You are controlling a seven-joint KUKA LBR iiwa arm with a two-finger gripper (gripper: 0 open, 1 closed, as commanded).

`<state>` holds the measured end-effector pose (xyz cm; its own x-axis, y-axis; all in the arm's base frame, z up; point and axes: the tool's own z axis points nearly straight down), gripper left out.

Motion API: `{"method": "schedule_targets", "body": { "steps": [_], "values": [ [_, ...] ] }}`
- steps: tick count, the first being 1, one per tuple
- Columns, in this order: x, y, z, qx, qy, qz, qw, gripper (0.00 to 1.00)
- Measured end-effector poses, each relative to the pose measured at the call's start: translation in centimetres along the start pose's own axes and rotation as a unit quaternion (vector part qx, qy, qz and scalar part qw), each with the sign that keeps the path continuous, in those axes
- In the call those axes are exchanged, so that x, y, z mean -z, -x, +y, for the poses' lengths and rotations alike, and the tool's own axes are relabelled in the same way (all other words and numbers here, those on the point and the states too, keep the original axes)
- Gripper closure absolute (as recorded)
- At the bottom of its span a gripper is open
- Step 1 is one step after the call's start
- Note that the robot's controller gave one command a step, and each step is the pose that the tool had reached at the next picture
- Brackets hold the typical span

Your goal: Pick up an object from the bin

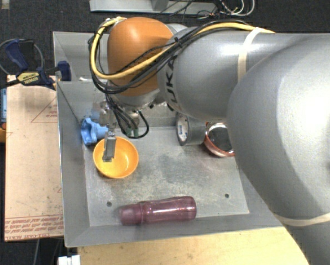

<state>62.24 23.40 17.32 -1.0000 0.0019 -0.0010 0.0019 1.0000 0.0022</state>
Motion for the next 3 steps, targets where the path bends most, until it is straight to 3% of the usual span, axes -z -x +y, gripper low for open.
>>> {"method": "schedule_targets", "body": {
  "steps": [1, 2, 3],
  "values": [
    [-4.0, -4.7, -5.9, -0.098, -0.001, 0.0027, 0.9952, 0.0],
    [-7.3, -2.3, -1.8, 0.098, 0.001, -0.0029, 0.9952, 0.0],
    [-7.7, -5.7, -4.5, -0.092, 0.0, -0.001, 0.9957, 0.0]
  ]
}}
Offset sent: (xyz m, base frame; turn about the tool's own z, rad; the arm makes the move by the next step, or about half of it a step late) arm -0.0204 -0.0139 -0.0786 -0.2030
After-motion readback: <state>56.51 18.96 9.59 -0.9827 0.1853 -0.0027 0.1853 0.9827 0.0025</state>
